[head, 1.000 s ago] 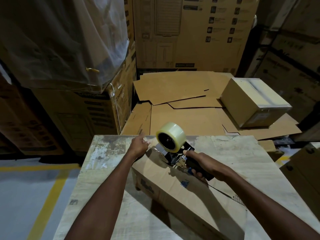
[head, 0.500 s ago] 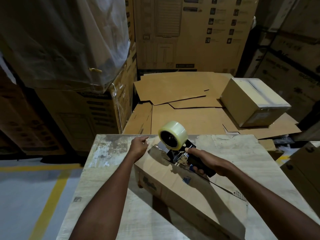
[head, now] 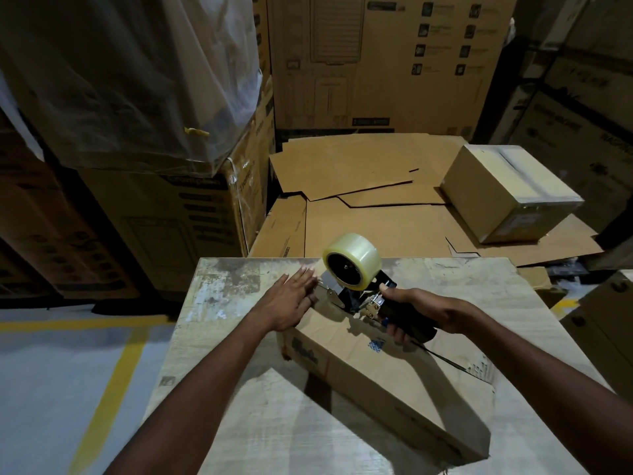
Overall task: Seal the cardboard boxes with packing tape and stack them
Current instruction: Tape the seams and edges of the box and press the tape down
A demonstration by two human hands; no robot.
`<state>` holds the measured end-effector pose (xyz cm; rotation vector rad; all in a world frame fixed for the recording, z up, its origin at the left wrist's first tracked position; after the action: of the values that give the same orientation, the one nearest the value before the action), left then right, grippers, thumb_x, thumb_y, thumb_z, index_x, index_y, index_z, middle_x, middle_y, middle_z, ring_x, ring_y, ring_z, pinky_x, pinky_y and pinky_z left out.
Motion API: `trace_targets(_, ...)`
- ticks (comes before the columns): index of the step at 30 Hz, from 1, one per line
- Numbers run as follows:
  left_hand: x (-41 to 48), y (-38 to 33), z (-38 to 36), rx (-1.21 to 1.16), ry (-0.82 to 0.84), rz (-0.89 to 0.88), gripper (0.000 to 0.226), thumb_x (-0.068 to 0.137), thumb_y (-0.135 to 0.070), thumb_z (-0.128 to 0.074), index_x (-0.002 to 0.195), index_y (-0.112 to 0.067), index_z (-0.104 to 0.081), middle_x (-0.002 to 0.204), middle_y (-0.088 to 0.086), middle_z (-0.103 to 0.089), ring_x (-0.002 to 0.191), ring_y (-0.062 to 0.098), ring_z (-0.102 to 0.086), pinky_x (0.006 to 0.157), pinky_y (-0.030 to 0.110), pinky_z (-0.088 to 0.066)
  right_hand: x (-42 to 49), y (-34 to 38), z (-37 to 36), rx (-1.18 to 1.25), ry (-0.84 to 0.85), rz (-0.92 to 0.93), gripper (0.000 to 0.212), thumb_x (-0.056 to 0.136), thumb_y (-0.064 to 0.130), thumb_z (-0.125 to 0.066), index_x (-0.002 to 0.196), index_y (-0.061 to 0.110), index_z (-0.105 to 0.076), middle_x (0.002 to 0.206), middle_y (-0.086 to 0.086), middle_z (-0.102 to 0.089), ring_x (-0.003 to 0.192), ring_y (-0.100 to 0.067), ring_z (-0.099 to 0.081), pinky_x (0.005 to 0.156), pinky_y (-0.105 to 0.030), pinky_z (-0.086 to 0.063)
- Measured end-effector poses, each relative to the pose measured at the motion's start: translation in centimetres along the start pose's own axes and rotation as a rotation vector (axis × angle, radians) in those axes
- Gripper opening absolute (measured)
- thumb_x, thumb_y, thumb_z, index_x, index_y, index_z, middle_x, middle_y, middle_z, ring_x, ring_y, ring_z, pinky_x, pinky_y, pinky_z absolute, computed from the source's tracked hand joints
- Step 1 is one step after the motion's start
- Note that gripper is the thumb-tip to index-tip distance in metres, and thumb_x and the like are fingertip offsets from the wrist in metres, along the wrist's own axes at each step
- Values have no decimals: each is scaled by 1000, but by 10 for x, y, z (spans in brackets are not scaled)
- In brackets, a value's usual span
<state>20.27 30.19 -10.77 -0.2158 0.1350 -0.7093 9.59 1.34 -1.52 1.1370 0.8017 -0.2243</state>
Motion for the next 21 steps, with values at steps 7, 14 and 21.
trace_targets(7,-2,-4,0,-4,1,52,58,110,-45,-21,164,-26,-11,170,-13,3,157,8,3,127,43,-2,-6,3,-9,-22,-65,36,72,98,74,-37,96,5,-60,72,-3,-58,59,-15,-53,57,-28,-46)
trace_targets(14,-2,-2,-1,80,-3,91,56,110,-46,-17,164,-32,-14,169,-17,3,157,9,3,126,51,2,-9,-2,-15,-40,-158,86,69,99,73,-37,80,10,-57,62,0,-54,51,-12,-45,49,-24,-41)
trace_targets(21,-1,-5,-2,79,-8,96,56,109,-48,-15,164,-33,-13,168,-18,1,157,8,5,126,52,2,-39,-46,11,-95,-189,48,75,94,80,-37,78,9,-58,64,-2,-52,50,-15,-44,49,-24,-39)
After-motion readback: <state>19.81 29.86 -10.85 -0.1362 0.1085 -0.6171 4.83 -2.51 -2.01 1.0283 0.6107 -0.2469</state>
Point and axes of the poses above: each hand's wrist, its own x-axis towards the middle knuckle, its own z-axis out of the back of the hand, y = z × x, the point moved 2 cm from there along x, towards the middle knuckle
